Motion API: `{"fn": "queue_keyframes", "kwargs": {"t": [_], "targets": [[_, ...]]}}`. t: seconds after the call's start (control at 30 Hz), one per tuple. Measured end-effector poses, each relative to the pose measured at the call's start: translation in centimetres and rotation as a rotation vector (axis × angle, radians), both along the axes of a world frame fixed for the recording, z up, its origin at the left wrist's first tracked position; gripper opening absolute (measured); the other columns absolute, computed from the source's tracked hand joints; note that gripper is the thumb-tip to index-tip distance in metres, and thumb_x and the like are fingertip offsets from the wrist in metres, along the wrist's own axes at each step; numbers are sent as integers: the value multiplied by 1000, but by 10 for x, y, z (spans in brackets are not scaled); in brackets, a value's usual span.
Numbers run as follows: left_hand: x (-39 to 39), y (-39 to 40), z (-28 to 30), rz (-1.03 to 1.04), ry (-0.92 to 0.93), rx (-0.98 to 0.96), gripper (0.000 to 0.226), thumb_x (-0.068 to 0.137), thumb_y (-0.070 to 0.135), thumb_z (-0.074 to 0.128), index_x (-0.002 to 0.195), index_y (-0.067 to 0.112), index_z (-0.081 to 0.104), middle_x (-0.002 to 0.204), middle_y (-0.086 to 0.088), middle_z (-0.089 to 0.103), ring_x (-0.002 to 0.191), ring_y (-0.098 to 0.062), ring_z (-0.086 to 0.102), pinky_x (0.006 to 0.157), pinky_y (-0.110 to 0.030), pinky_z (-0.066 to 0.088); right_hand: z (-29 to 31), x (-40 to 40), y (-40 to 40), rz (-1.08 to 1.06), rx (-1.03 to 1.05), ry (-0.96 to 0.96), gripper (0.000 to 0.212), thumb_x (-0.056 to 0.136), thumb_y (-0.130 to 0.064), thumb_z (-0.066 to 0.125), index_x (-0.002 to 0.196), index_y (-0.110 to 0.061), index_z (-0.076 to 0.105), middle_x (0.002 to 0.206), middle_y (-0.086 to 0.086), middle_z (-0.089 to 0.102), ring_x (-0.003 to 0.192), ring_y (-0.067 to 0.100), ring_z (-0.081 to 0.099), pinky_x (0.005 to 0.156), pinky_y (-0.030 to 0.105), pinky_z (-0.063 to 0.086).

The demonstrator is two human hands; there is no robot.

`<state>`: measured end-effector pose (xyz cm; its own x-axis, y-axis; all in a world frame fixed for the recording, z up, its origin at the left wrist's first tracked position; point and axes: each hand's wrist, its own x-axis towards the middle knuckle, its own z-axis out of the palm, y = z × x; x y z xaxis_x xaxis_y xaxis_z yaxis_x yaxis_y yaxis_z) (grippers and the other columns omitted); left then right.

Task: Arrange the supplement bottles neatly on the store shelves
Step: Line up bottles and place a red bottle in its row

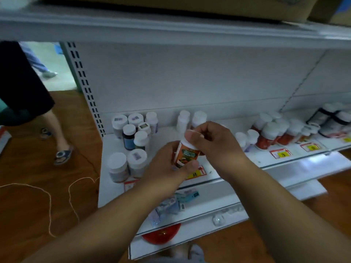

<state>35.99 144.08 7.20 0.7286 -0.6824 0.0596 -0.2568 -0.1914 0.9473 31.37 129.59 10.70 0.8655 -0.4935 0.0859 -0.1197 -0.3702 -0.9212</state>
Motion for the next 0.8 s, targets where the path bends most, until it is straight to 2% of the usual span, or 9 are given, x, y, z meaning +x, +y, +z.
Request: {"fn": "queue_keyframes", "kwargs": {"t": [0.1,0.17,0.33,0.5,0.57,0.63,0.73,0.8], "targets": [[-19,-17,-5,-90,-8,4,30,84,40,67,104,47,47,98,26,59,87,21,54,64,-1,40,0,-34,-11,-63,12,-28,44,65,-56,72,81,-16,63,81,20,64,76,38,63,70,55,54],[-32,-34,-4,-130,-37,3,32,82,41,68,104,48,45,100,27,58,90,20,53,66,-1,40,3,-56,-25,-108,-23,-41,39,69,-51,74,81,-15,64,79,19,64,72,33,62,69,54,54],[-74,-92,-3,-199,-42,-41,38,80,36,73,108,47,49,104,21,63,94,10,59,72,-7,44,8,-117,-77,-184,-55,-86,44,70,-57,72,81,-15,64,78,14,66,77,37,64,67,55,55],[-128,-182,-11,-280,12,-46,48,77,34,77,117,36,52,106,16,65,93,4,63,81,-19,50,3,-191,-156,-278,-9,-94,36,79,-45,75,84,-10,64,80,18,66,79,38,65,70,56,55],[-160,-226,-18,-307,11,-74,46,76,30,78,114,36,53,105,15,66,92,3,63,80,-16,48,2,-227,-196,-318,-33,-60,37,77,-49,74,83,-14,65,82,20,66,80,39,63,70,55,55],[-194,-268,-21,-339,36,-85,46,73,38,79,111,42,52,104,18,65,94,5,61,80,-14,47,2,-261,-237,-348,-65,-35,38,74,-54,73,83,-17,65,82,19,66,79,37,64,69,54,55],[-234,-323,-28,-392,7,-74,54,66,58,75,113,48,50,109,22,62,102,3,59,88,-23,48,2,-303,-293,-382,-95,-12,36,77,-51,73,88,-17,66,85,18,67,81,35,64,70,53,55],[-250,-353,-30,-387,2,-64,51,70,53,77,112,49,49,110,22,61,101,6,57,85,-17,46,1,-319,-326,-374,-81,-4,33,78,-49,73,87,-19,67,86,16,68,82,34,65,71,53,56]]}}
